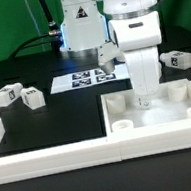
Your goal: Assemble square table
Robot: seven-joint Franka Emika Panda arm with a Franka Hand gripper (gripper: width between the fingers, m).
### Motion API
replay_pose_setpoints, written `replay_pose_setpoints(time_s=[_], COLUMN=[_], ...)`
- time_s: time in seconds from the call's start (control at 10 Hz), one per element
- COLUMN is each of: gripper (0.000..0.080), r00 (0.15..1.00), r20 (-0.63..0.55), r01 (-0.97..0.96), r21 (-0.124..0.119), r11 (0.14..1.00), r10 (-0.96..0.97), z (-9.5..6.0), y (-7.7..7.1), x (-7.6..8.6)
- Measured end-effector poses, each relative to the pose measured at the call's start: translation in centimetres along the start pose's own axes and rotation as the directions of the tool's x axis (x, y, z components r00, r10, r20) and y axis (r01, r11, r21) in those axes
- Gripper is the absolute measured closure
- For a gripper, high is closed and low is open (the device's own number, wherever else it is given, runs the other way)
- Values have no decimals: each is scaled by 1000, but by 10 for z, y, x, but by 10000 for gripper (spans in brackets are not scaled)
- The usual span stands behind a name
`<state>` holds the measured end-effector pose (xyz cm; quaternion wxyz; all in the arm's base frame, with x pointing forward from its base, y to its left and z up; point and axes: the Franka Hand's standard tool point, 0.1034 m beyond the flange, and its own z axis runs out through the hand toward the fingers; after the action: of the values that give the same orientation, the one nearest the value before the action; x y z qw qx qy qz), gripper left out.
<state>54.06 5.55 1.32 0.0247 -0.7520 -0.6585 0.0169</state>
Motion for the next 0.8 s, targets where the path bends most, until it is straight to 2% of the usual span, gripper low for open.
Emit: replay_pose_setpoints(time_s=[0.1,0.3,0.5,0.7,0.8], gripper=[150,150,150,150,150], r00=[1000,992,957,919,890], r20=[3,15,29,-7,-11], r01=[-28,-128,-288,-394,-455], r21=[-16,-28,-31,-56,-50], r11=[999,991,957,917,889], r10=[28,129,289,395,455], z=[-11,-38,-62,-63,-62], y=[-1,-12,-28,-38,-39], x=[5,20,48,77,76])
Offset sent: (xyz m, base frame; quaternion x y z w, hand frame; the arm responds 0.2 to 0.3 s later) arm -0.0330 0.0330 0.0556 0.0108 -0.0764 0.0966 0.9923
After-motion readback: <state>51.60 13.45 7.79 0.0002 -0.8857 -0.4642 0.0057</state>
